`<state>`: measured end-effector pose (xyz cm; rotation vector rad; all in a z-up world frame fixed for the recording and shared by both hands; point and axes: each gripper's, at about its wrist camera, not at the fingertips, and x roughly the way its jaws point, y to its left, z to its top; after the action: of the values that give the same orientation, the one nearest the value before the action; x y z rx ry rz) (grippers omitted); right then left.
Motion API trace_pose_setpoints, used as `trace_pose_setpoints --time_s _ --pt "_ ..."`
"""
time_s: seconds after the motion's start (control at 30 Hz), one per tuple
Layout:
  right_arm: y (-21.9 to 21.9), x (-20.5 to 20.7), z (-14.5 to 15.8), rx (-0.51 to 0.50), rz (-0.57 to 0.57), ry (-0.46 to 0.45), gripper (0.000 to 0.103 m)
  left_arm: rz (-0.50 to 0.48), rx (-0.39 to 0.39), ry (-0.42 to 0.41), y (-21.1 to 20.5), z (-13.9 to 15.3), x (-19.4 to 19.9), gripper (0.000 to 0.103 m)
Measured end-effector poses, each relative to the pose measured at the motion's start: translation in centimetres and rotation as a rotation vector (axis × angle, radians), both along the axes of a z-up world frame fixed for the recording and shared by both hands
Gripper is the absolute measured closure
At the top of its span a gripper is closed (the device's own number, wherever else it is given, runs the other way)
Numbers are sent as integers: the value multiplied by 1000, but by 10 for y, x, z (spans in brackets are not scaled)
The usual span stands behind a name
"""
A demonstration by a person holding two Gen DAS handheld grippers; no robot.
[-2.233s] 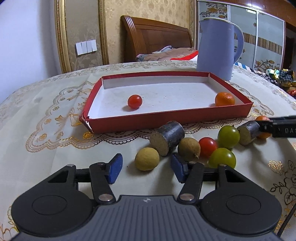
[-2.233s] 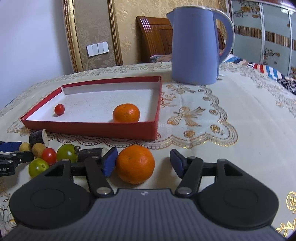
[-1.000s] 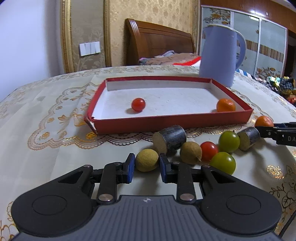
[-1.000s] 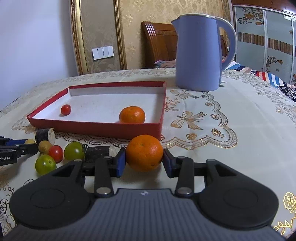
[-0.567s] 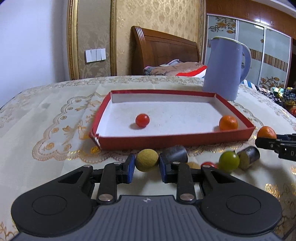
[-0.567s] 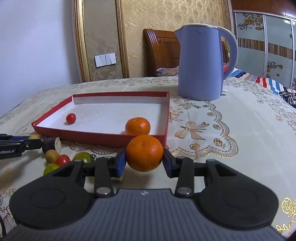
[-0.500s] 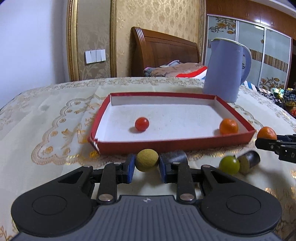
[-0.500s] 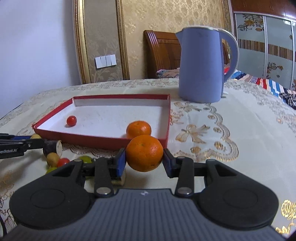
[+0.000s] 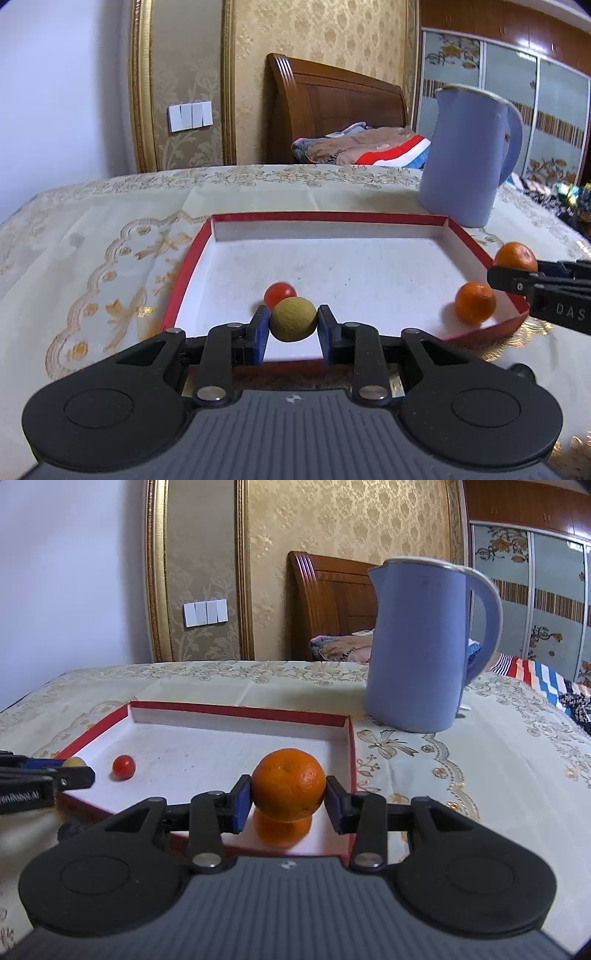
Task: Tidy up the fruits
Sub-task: 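Carry both fruits into the box lid and open both grippers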
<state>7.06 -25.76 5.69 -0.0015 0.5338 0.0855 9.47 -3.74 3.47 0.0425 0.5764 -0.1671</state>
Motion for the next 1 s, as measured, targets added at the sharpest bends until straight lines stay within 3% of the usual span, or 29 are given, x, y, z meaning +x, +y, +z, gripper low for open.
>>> trace_pose_setpoints --time_s 0.37,0.57,0.77,0.87,1.0 --pt "8 63 -19 -21 -43 93 64 46 19 50 -16 -19 40 76" --pt "12 82 -33 -21 -46 150 64 102 28 10 -16 -22 49 76" --pt "10 88 -37 -18 -56 171 64 169 118 -13 -19 -30 59 75" --pt "11 88 -38 -23 -54 173 64 184 85 0 -13 -30 61 75" --pt "13 87 -37 -23 -38 173 64 206 45 40 -7 -33 67 66"
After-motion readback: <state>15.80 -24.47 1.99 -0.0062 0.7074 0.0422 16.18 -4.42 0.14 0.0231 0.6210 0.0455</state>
